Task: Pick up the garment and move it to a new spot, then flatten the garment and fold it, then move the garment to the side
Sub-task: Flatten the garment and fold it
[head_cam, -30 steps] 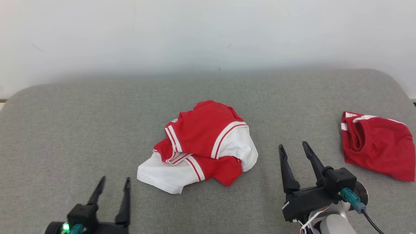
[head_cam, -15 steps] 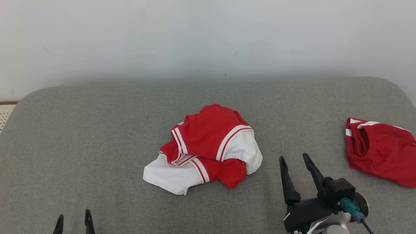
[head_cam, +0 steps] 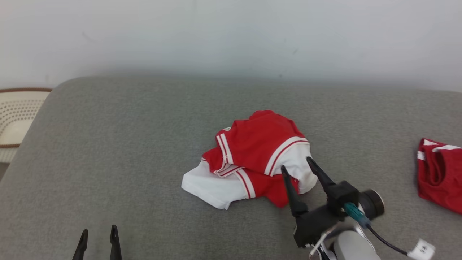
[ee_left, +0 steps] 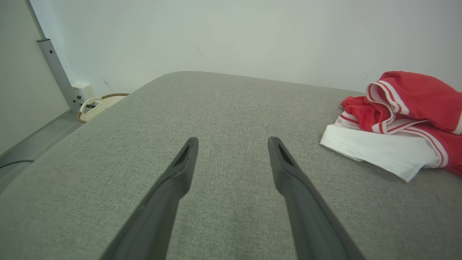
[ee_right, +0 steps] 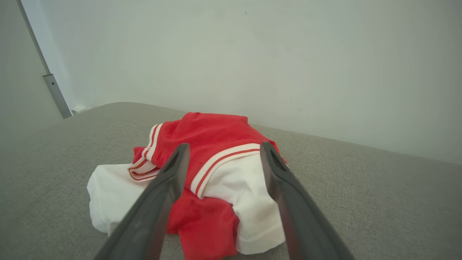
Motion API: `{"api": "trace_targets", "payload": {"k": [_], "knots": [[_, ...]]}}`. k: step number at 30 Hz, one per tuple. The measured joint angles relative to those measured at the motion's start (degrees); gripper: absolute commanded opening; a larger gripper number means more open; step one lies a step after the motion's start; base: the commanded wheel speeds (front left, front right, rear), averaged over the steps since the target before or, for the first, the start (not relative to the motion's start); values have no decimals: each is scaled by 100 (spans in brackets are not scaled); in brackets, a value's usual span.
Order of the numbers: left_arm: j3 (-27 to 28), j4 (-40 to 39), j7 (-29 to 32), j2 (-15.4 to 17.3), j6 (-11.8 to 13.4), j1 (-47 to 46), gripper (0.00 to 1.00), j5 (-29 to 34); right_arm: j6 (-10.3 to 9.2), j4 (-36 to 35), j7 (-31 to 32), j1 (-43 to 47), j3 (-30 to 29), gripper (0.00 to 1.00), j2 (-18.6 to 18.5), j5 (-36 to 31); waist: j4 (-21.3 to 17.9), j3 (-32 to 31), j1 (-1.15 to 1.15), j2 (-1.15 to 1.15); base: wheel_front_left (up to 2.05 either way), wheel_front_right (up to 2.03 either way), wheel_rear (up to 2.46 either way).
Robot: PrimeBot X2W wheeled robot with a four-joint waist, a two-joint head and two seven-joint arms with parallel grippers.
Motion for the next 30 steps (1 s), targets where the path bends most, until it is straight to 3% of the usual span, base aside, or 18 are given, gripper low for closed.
{"api": "trace_targets", "payload": {"k": [9,17,23,29,30], "knots": [[-189,36,0,-16,51,-151,100,-324,0,1095,197,-1106,964,100,-288,-410,647,265,0,0,0,0,0],[-282,0,0,-18,104,-198,100,-508,0,1867,386,-1677,1247,100,-483,-746,1120,471,1,0,0,0,0],[-303,-11,0,-18,135,-198,100,-566,0,2183,435,-1806,1167,100,-520,-969,1290,606,0,0,0,0,0],[-298,-18,0,-19,134,-218,100,-621,0,2379,441,-1933,686,100,-476,-1265,1368,740,0,0,0,0,0],[-298,-18,0,-18,134,-229,100,-623,0,2401,441,-1956,621,80,-447,-1317,1371,759,1,0,0,0,0]]}}
